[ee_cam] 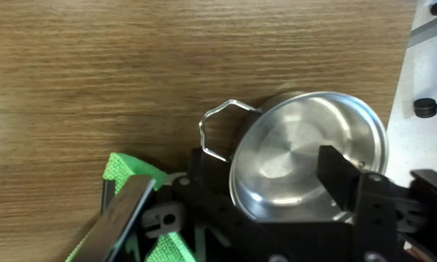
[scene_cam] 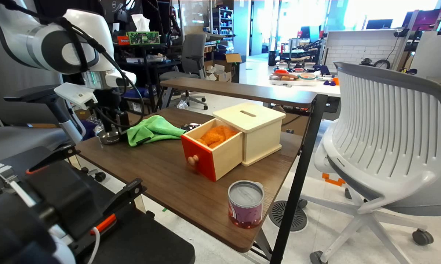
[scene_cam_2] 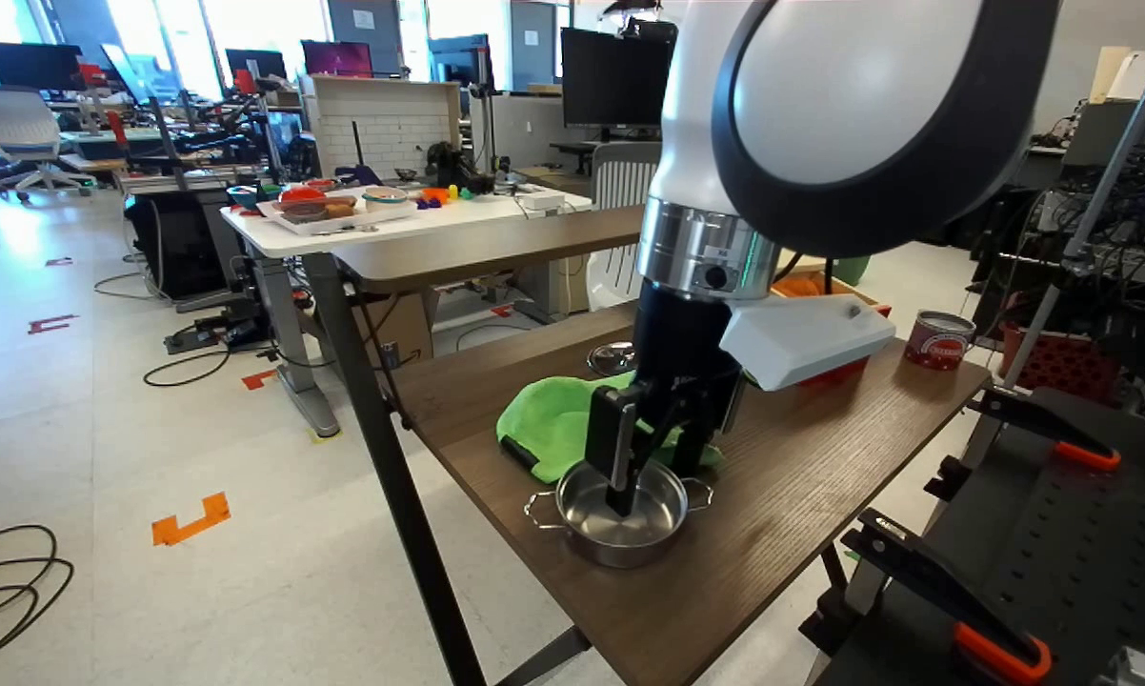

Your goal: Unfold the towel then move the pot to the right

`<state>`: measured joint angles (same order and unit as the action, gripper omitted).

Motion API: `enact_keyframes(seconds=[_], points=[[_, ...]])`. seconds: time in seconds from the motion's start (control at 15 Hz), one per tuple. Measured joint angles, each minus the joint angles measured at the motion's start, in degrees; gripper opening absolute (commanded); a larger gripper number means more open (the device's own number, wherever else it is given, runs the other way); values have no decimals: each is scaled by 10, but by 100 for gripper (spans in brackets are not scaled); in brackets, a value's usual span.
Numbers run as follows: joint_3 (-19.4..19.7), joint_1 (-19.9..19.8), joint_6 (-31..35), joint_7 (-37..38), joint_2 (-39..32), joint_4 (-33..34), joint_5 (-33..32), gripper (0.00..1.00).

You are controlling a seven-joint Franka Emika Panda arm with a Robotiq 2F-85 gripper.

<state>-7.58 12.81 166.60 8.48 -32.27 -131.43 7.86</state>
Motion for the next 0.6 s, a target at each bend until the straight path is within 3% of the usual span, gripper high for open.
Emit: enact_keyframes(seconds=[0.4,0.6], points=[[4,3,0,0,-13,7,-17,3],[3,5,0,-1,-13,7,-24,0]])
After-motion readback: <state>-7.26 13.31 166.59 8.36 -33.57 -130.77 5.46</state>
